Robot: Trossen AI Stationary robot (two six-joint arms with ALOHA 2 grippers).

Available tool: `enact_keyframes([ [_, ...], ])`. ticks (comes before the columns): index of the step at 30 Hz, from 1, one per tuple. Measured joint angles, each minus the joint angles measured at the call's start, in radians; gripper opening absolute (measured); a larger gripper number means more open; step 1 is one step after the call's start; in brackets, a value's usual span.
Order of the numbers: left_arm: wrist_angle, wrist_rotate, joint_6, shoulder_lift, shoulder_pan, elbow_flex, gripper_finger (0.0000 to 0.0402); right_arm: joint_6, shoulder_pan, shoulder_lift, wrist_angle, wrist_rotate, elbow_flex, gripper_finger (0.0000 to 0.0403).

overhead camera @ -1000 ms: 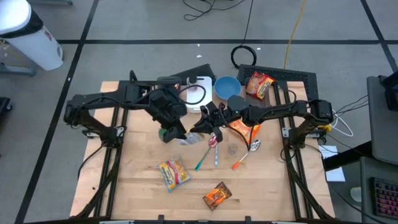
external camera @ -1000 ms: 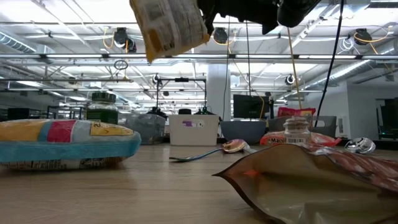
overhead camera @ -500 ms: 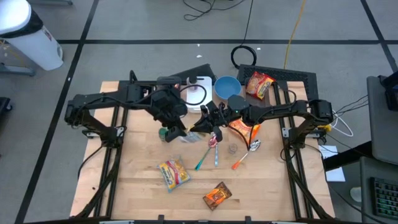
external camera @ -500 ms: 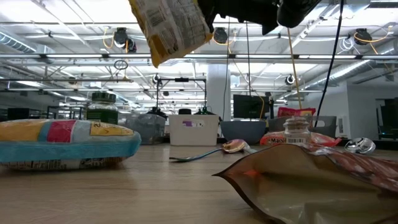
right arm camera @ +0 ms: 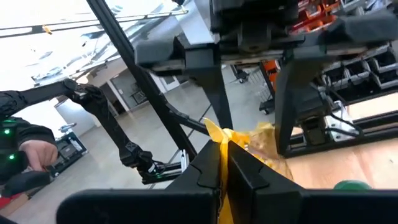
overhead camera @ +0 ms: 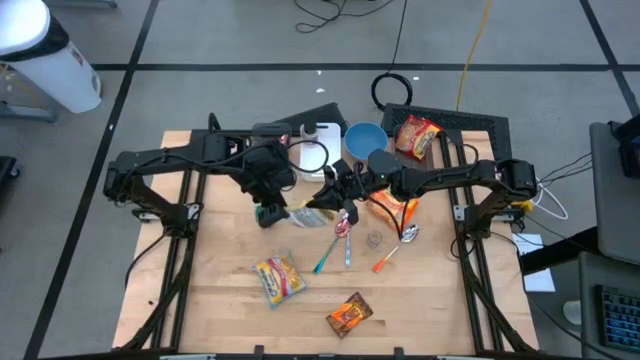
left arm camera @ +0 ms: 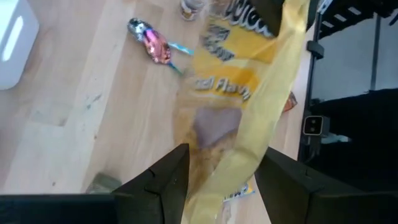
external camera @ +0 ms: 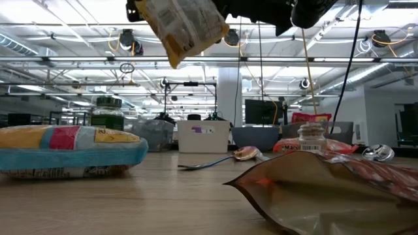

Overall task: Pick & Place Food Item
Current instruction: Put the yellow noodle pack into the right black bin

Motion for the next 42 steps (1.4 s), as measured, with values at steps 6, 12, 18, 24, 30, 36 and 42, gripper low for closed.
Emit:
enact_keyframes([
  [6, -0.02, 0.0, 0.006, -0.013, 0.017, -0.001, 0.0181, -0.002, -0.008, -0.01, -0.006, -0.001, 0.0, 0.0],
  [12, -0.039, -0.002, 0.009, -0.033, 0.024, 0.0, 0.0181, -0.005, -0.012, -0.019, -0.013, -0.002, 0.0, 0.0],
  [18, -0.07, -0.044, 0.006, -0.053, 0.028, -0.001, 0.018, -0.008, -0.012, -0.019, -0.016, -0.002, 0.0, 0.0],
  [24, -0.072, -0.047, 0.013, -0.064, 0.028, 0.0, 0.0135, -0.008, -0.012, -0.019, -0.016, -0.002, 0.0, 0.0],
  [30, -0.063, -0.051, 0.032, -0.063, 0.028, 0.0, 0.0086, -0.008, -0.012, -0.019, -0.016, -0.002, 0.0, 0.0],
  [36, -0.063, -0.045, 0.041, -0.063, 0.028, 0.0, 0.0068, -0.008, -0.012, -0.019, -0.016, -0.002, 0.0, 0.0],
  [42, -0.063, 0.01, 0.056, -0.062, 0.028, 0.0, 0.0067, -0.014, -0.012, -0.019, -0.016, -0.002, 0.0, 0.0],
])
